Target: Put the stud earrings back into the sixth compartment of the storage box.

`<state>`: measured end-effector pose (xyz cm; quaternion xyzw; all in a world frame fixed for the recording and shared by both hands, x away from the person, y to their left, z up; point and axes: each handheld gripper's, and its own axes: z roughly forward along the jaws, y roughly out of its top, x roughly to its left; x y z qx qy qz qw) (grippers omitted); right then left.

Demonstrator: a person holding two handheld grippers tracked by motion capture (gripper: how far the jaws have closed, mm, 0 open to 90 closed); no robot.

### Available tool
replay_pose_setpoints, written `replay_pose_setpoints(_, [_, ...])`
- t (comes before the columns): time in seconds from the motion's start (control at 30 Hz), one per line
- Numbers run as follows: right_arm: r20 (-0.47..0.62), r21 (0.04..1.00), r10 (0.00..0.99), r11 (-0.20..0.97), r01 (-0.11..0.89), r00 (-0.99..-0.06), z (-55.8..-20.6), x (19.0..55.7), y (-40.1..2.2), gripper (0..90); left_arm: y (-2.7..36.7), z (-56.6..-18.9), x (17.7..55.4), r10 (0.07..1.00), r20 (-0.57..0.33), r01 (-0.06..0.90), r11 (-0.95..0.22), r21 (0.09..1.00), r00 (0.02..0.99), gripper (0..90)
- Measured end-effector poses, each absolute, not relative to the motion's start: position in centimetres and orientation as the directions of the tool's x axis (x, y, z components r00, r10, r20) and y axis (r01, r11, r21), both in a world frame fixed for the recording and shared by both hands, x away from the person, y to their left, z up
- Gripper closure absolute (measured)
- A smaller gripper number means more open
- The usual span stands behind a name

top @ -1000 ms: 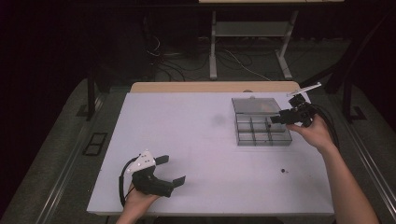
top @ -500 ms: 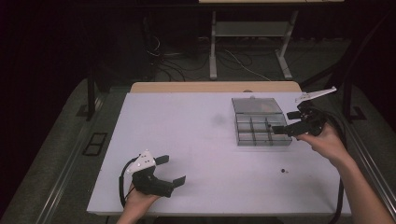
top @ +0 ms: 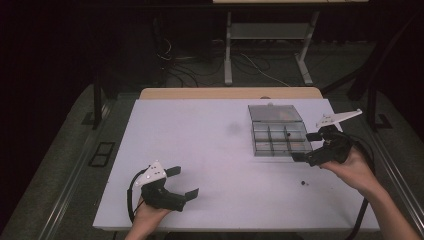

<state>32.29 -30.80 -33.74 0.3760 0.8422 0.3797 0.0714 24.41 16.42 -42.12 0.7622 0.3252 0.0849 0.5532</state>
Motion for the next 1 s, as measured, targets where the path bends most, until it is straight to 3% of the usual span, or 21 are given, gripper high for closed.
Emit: replay_pose_setpoints(1.0, [0.202,0.630,0.683,0.459,0.627,-0.702,-39.4,29.1,-31.4,0.7,16.4,-42.1,24.4,0.589,-0.232,0.404,-0.177,0.898,0.774,0.0])
